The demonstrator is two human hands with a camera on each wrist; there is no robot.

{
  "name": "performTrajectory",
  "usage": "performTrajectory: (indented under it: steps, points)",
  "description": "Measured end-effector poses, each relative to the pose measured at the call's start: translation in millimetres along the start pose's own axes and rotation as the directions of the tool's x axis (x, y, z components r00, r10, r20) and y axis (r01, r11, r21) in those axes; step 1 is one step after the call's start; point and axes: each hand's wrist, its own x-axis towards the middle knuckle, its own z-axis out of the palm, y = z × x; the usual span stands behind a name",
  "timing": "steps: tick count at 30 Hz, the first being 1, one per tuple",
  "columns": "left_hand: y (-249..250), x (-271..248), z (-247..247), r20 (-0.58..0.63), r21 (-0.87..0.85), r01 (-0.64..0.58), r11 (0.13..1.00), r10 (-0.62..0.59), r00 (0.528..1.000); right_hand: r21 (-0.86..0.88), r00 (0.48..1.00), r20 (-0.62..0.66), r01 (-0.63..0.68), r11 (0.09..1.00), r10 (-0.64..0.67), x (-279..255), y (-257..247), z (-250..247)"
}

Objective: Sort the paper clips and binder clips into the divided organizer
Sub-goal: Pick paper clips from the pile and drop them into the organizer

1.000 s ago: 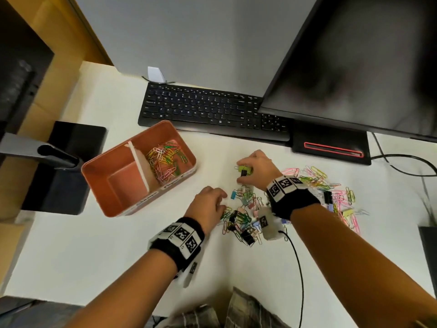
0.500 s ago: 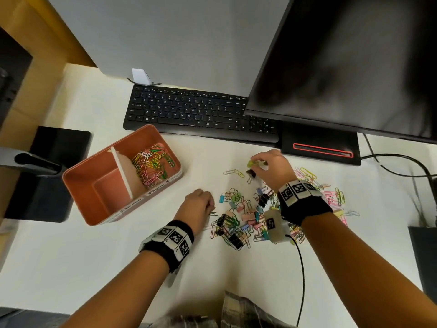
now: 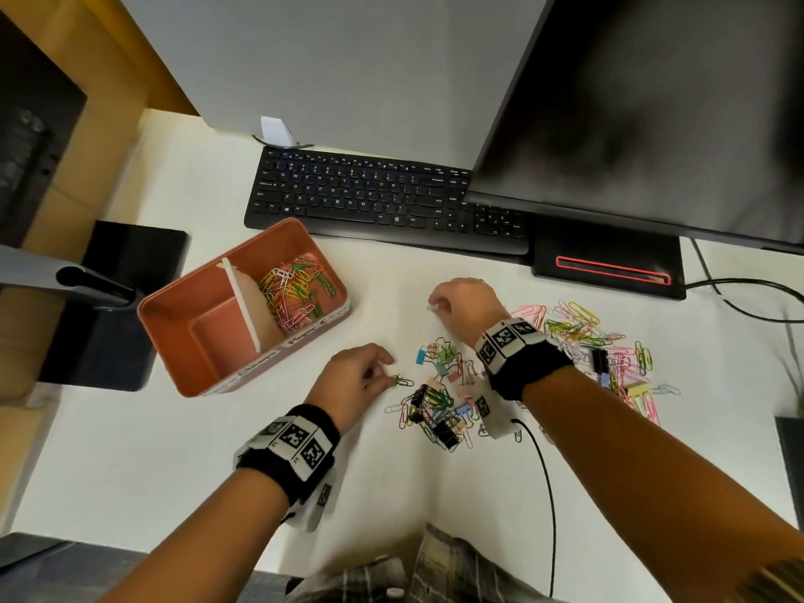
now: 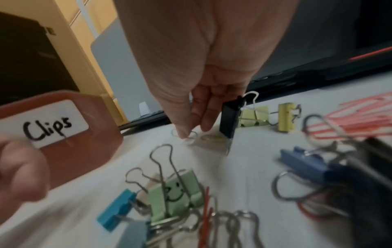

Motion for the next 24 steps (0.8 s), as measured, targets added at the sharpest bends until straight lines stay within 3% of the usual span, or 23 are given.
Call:
performTrajectory:
  steps: [3,5,11,19,24]
  points:
    - [-3,-1,11,0.016,0.096,-0.014,0.995,0.012,1.000,0.303,0.986,-0.160,0.006,0.953,0.045,-18,5,-2]
    - [-2,1,18,-0.005,0.185,-0.016,0.983,0.018,1.000,0.379,0.973,-0.210,-0.004,0.926,0.090,-31,4,0]
    - [1,6,25,-0.052,0.307,-0.035,0.951,0.053,0.997,0.207,0.979,-0.102,-0.150,0.967,0.174,-40,20,3]
    - [-6,5,16,-0.106,0.106,-0.017,0.994,0.028,0.994,0.244,0.981,-0.030,-0.178,0.953,0.191,-22,12,6]
    - [-3,7,10,-0.076,0.099,0.004,0.995,0.004,0.997,0.173,0.978,-0.022,-0.200,0.964,0.206,-10,5,7]
